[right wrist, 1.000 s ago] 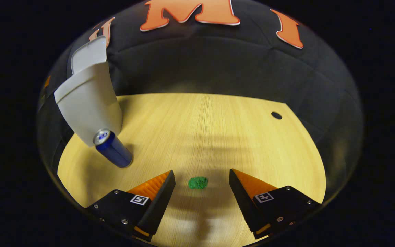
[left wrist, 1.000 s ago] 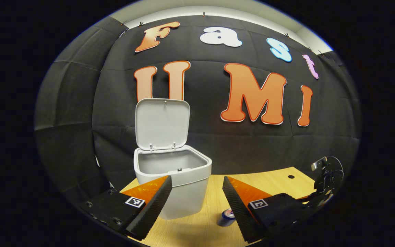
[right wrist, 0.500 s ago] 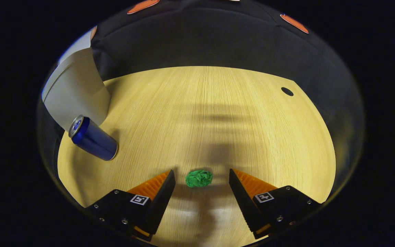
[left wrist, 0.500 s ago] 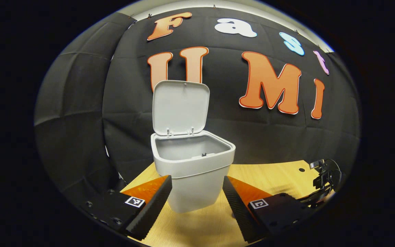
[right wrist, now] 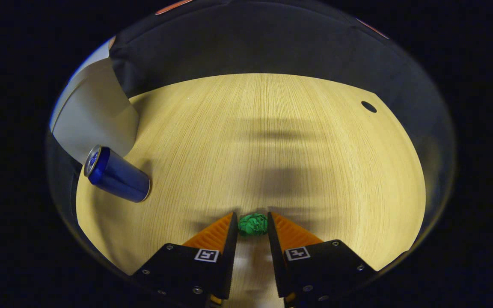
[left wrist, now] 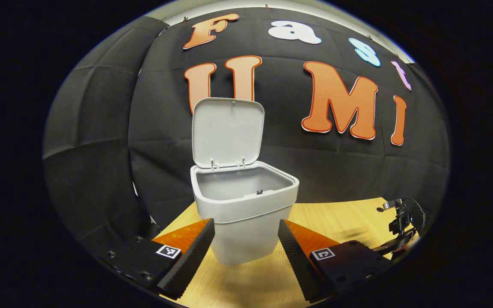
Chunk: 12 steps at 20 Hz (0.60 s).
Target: Press the lid of the desktop garbage bin to open it, pick up the crumpled paper on the desktop and throw it into the bin, then pick up the pop can on the desktop and drop it into the bin, and finally close the garbage bin lid.
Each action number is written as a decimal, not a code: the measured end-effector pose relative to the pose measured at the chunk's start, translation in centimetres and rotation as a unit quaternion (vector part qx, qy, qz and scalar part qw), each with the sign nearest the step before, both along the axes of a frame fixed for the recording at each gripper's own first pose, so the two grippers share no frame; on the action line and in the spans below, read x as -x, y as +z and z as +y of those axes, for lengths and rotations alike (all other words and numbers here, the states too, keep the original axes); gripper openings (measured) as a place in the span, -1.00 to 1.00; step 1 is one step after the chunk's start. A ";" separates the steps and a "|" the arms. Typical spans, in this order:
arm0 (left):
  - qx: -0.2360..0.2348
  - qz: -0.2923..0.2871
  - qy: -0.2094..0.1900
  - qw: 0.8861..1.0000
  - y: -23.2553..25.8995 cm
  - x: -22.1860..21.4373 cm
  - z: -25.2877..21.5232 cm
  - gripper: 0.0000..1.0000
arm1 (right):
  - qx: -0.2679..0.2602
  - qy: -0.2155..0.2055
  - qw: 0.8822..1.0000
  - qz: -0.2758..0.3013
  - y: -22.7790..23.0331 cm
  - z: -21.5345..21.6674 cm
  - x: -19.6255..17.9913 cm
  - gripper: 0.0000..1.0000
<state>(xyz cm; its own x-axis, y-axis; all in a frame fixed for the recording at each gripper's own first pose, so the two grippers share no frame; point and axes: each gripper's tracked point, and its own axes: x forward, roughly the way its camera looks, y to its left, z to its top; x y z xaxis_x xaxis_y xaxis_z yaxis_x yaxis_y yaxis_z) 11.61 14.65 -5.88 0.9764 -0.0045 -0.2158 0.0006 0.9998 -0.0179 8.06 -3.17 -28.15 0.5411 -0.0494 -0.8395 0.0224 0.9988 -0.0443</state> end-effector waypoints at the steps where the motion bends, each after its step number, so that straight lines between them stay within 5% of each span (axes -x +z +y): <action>1: 0.000 0.001 0.000 1.000 0.0 0.0 0.0 0.89 | 0.000 0.001 1.000 -0.001 0.2 -0.2 -0.3 -0.22; 7: 0.000 0.000 -0.005 1.000 0.0 0.0 -0.5 0.89 | 0.019 0.021 1.000 -0.002 2.1 -1.8 -2.7 -0.77; 12: -0.003 -0.004 -0.009 1.000 0.4 0.2 -0.7 0.89 | 0.004 0.004 0.999 -0.046 7.0 -3.5 -7.5 -0.91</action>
<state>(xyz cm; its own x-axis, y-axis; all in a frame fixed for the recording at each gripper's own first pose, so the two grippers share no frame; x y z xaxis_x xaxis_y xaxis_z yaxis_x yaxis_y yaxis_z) 11.42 14.00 -5.49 0.9777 -0.0206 -0.2088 0.0188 0.9998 -0.0109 15.53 -6.68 -21.12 0.6159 -0.0509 -0.7861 0.0193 0.9986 -0.0495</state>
